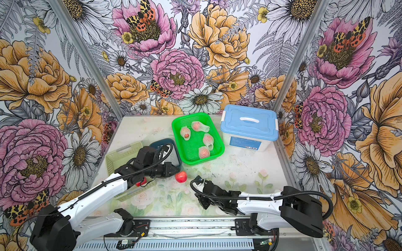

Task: Remove foam nets from apples
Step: Remove the foam net from the apple, then place the apple in the basket.

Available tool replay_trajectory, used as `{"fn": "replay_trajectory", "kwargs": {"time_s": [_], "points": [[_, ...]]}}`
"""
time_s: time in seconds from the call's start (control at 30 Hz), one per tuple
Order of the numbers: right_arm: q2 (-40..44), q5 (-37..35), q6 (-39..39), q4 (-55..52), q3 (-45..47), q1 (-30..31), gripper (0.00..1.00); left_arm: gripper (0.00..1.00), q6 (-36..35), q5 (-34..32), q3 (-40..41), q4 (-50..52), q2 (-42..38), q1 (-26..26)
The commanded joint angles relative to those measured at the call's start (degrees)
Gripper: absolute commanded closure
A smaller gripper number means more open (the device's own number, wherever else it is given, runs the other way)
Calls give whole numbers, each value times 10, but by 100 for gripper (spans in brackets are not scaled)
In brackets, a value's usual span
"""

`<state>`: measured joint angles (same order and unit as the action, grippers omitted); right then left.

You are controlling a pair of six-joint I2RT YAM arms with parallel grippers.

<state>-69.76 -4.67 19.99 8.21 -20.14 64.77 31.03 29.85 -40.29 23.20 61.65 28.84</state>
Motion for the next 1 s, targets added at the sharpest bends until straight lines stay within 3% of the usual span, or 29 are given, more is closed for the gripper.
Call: {"fn": "replay_trajectory", "kwargs": {"time_s": [0.0,0.13,0.47,0.67,0.97], "points": [[3,-1,-7,15,4,-3,72,100,-15,-28,-4,26,-40,-39],[1,0,-9,18,0,-3,72,100,-14,-73,-2,57,-91,-91],[-5,7,-17,10,-18,-3,72,100,-3,-276,-16,141,-151,-174],[-12,5,-27,-19,-55,-3,72,100,16,-276,-42,113,-88,-311],[-43,-20,-28,-120,-176,-7,73,100,47,-336,-55,46,32,-412]]}}
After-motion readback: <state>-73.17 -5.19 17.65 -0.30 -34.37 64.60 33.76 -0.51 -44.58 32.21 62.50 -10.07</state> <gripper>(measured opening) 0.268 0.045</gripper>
